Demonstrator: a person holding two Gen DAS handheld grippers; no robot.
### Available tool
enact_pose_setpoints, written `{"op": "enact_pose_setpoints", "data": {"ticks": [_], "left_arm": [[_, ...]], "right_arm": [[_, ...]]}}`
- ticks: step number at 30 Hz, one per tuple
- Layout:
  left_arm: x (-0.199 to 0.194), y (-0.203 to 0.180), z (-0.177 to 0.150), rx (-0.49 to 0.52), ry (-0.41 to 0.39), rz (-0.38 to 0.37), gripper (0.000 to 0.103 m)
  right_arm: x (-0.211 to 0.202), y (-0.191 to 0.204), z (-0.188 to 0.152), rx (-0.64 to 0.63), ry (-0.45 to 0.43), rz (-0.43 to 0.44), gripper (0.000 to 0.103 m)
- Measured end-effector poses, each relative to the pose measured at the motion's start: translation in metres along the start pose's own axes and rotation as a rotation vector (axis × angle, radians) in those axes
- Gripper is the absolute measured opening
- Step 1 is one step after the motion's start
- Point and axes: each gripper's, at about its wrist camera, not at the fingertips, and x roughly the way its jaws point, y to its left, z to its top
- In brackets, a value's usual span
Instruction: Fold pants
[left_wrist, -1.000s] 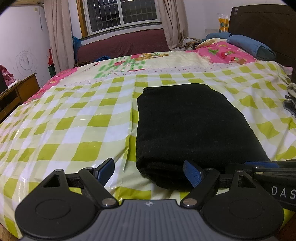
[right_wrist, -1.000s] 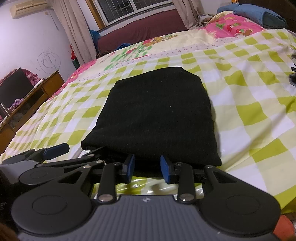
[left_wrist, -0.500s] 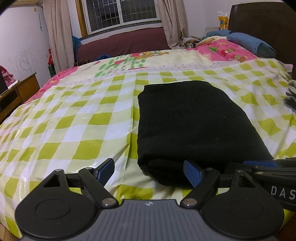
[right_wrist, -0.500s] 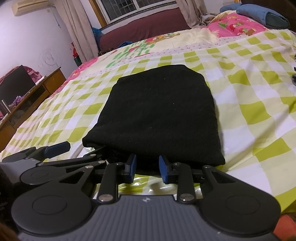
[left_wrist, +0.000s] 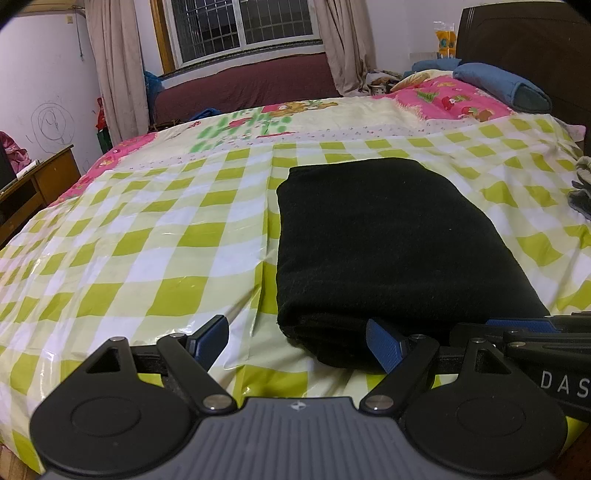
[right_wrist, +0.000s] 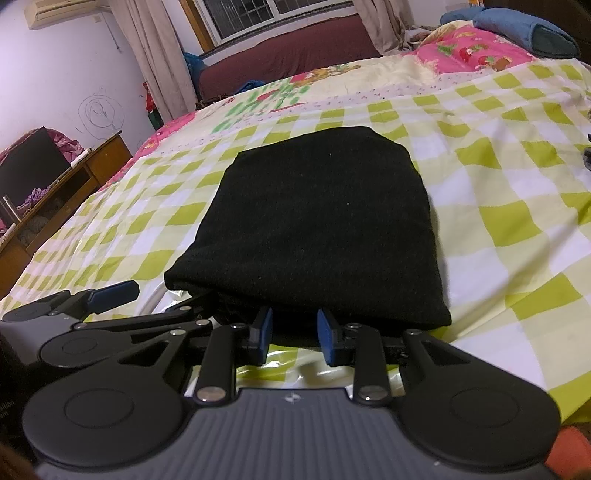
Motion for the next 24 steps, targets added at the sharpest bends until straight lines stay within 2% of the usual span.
{"op": "enact_pose_setpoints", "data": {"ticks": [24], "left_arm": [[0.0017,0.0016,-0.0022,0.001,0.007,0.005,0.094]], "right_arm": [[0.0006,0.0001,-0.0005,0.001,0.002,0.001,0.03]]}}
